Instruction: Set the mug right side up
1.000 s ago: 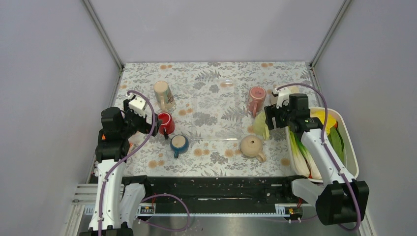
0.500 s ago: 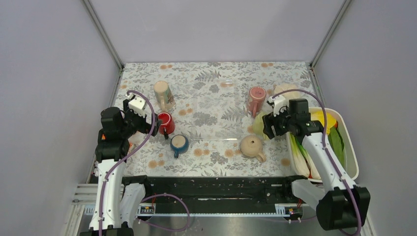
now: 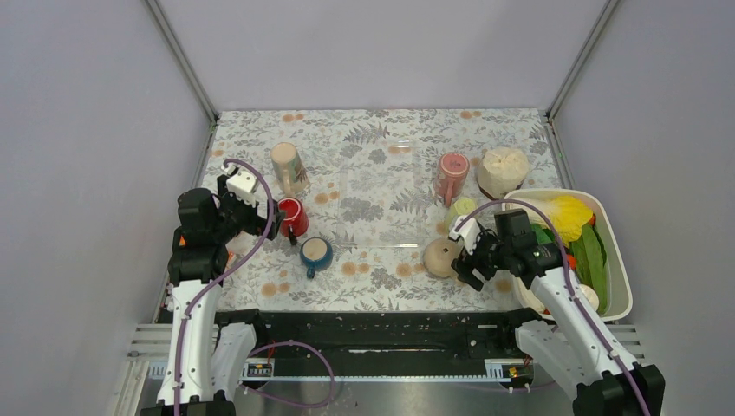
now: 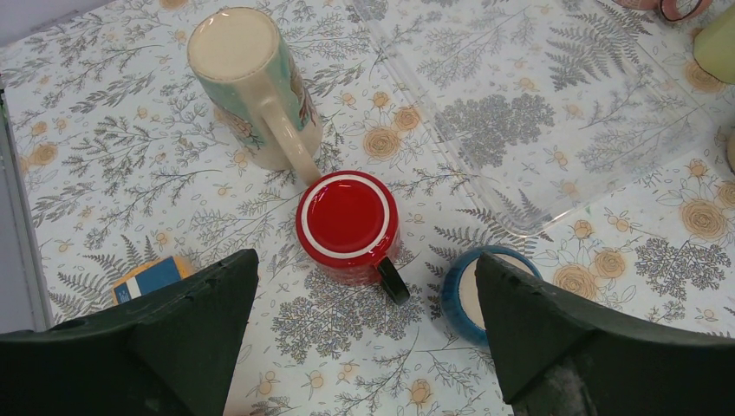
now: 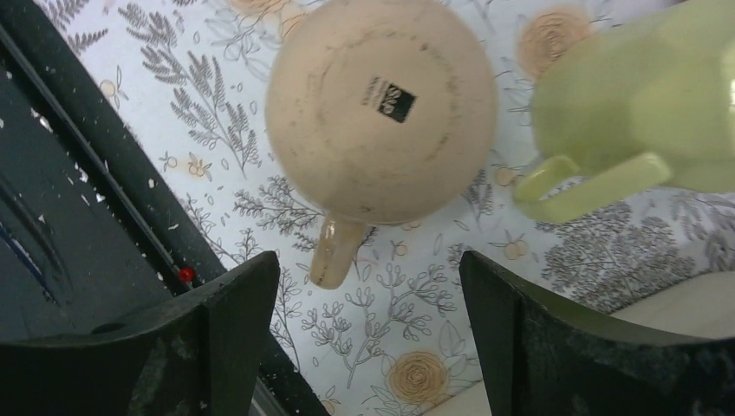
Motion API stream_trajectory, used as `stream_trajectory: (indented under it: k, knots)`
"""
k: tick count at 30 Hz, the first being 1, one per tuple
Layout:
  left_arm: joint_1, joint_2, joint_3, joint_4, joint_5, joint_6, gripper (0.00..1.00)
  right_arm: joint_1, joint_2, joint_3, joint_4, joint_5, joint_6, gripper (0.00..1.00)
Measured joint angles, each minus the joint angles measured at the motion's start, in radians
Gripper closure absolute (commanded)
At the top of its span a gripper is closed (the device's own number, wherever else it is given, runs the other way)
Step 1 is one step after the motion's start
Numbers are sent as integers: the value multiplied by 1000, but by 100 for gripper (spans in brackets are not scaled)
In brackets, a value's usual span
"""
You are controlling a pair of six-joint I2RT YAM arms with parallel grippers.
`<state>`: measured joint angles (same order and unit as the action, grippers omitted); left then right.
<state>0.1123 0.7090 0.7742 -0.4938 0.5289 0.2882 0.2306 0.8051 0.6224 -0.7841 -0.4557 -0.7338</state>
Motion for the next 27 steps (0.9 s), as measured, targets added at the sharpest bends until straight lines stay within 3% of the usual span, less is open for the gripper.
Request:
stream_trajectory:
  k: [6,18,27]
  knots:
    - [0,0,0,0,-1,0,1,71,56,-34,15,50,8,18]
    - [0,9,0,3,-2,0,1,85,157,-35,95,127,114,29]
    - [0,13,0,4,-6,0,1,108,159,-35,119,153,145,46]
